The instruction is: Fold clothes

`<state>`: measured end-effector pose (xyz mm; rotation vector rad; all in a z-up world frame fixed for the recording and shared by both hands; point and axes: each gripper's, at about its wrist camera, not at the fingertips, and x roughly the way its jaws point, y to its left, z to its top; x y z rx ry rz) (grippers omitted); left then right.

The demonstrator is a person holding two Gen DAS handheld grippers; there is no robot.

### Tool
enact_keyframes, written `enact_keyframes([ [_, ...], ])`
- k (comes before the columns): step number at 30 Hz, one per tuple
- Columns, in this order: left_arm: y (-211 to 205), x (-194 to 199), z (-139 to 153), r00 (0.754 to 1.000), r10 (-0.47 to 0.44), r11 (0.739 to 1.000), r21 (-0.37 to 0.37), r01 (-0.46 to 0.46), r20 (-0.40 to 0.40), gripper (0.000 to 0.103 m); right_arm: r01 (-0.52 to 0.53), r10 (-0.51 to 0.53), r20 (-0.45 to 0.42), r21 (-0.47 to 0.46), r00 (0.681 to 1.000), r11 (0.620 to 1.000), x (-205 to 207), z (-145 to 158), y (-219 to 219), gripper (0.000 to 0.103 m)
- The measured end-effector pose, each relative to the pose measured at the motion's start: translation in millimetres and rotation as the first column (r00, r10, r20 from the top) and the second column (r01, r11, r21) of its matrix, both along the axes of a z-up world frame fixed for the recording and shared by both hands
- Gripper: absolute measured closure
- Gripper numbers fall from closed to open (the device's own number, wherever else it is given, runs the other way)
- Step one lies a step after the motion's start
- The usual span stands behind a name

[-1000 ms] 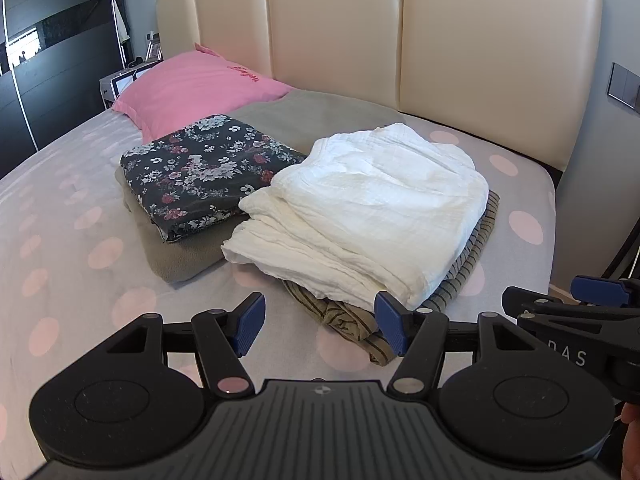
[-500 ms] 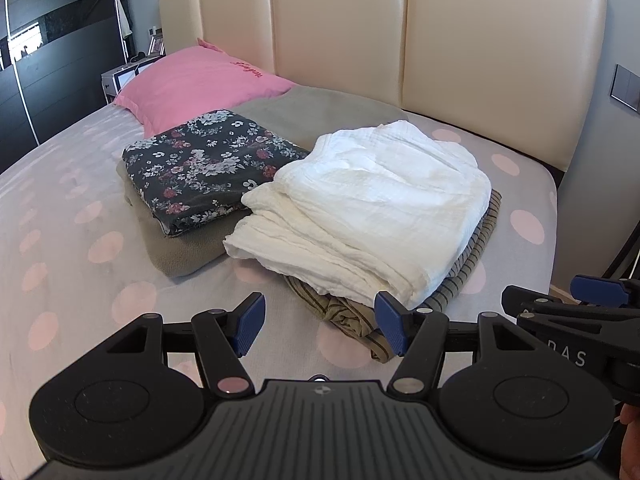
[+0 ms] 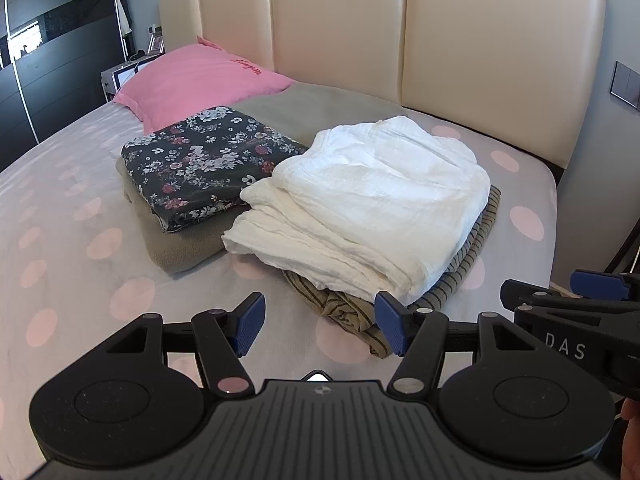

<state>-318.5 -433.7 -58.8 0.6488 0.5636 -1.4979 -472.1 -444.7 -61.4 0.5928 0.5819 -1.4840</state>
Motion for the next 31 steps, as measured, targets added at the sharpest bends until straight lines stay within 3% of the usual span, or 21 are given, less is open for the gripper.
enact_keyframes([
  [31, 3.6, -2.1, -4.6, 1.000, -0.020, 1.000, 0.006, 0.020, -0.013, 0.044, -0.010, 0.010, -0.008, 0.005, 1.000, 1.000, 0.9, -1.3, -1.3, 0.034],
])
